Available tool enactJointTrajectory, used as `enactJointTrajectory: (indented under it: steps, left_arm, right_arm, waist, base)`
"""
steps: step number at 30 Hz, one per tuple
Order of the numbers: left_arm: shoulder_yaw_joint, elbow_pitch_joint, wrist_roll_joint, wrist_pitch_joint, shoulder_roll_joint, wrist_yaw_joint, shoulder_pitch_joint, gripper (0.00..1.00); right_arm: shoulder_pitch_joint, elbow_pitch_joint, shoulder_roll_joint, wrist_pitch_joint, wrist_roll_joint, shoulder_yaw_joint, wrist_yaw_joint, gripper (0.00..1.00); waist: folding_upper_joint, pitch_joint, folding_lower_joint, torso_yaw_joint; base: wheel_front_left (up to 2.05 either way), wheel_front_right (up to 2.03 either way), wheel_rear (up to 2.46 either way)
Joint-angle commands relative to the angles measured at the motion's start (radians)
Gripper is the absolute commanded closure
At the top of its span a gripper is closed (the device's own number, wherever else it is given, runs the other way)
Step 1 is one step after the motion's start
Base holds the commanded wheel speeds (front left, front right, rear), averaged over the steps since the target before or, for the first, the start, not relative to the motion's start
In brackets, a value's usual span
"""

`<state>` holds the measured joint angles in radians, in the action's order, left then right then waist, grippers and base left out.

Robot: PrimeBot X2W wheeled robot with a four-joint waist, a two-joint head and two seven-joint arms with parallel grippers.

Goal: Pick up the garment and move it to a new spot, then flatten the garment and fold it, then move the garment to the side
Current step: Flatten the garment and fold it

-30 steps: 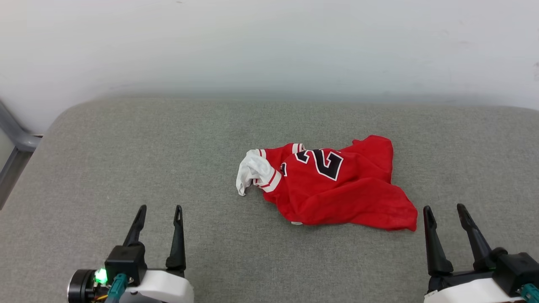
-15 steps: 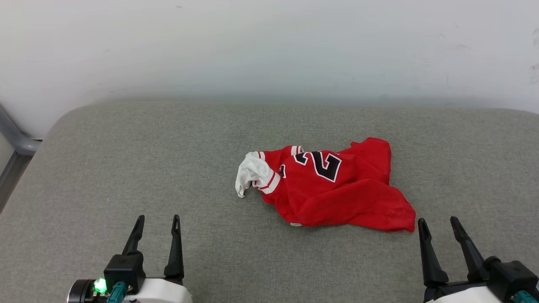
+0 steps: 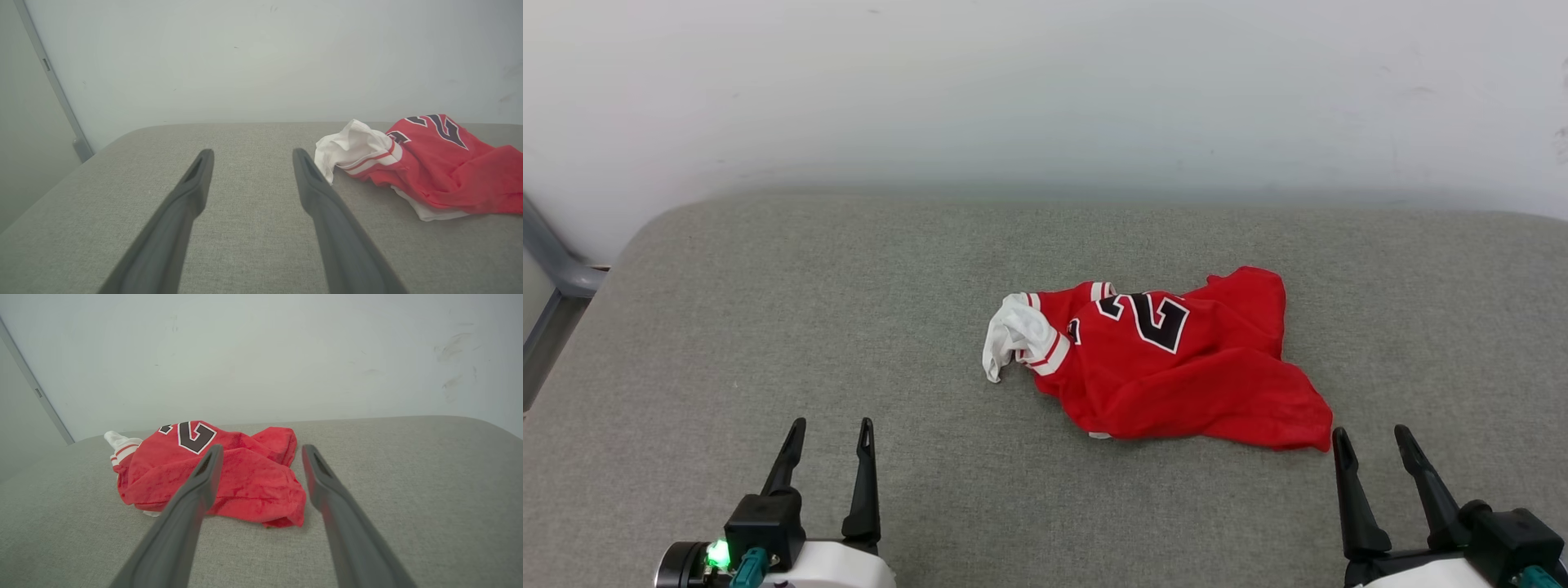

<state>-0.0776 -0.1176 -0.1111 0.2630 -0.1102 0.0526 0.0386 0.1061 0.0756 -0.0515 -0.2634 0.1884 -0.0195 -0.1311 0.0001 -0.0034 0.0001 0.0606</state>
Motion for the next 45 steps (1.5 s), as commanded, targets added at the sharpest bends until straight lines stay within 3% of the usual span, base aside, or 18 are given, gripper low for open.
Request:
enactJointTrajectory:
  steps: [1,10,16,22,27,31,38,45]
  left_arm:
    - [0.006,-0.001,0.004,0.003,0.005,-0.004,0.011,0.0]
    - [0.029,-0.003,0.026,0.003,0.022,-0.025,0.01,0.0]
    - [0.038,0.003,0.036,0.003,0.034,-0.034,-0.005,0.0]
    - [0.042,0.011,0.041,0.003,0.042,-0.043,-0.041,0.0]
    - [0.042,0.013,0.046,0.003,0.046,-0.05,-0.072,0.0]
    - [0.042,0.017,0.045,0.003,0.05,-0.052,-0.09,0.0]
    - [0.038,0.03,0.041,0.002,0.055,-0.054,-0.117,0.0]
    - [0.034,0.049,0.036,0.003,0.058,-0.05,-0.15,0.0]
  right_arm:
    - [0.01,0.003,0.002,-0.002,0.003,0.001,0.001,0.0]
    - [-0.028,-0.011,0.002,-0.002,-0.011,-0.016,0.001,0.0]
    - [-0.154,-0.052,0.001,-0.002,-0.077,-0.051,0.001,0.0]
    - [-0.38,-0.063,-0.115,-0.002,-0.076,-0.036,0.001,0.0]
    - [-0.57,0.048,-0.255,0.004,0.004,0.062,0.001,0.0]
    - [-0.71,0.167,-0.376,0.138,0.13,0.231,0.001,0.0]
    - [-0.871,0.233,-0.574,0.567,0.44,0.601,0.001,0.0]
    - [-0.972,0.256,-0.666,0.914,0.616,0.82,0.001,0.0]
  waist:
    - [-0.0001,0.0,-0.0001,0.0]
    - [-0.0001,0.002,-0.0001,0.004]
    - [-0.0001,0.026,-0.0001,0.006]
    - [-0.0001,0.081,-0.0001,0.018]
    - [-0.0001,0.117,-0.0001,0.035]
    - [-0.0001,0.139,-0.0001,0.049]
    - [-0.0001,0.187,-0.0001,0.076]
    - [-0.0001,0.254,-0.0001,0.106]
  base:
    - [0.0,0.0,0.0]
    - [0.0,0.0,0.0]
    - [0.0,0.0,0.0]
    - [0.0,0.0,0.0]
    - [0.0,0.0,0.0]
    - [0.0,0.0,0.0]
    - [0.0,0.0,0.0]
    - [0.0,0.0,0.0]
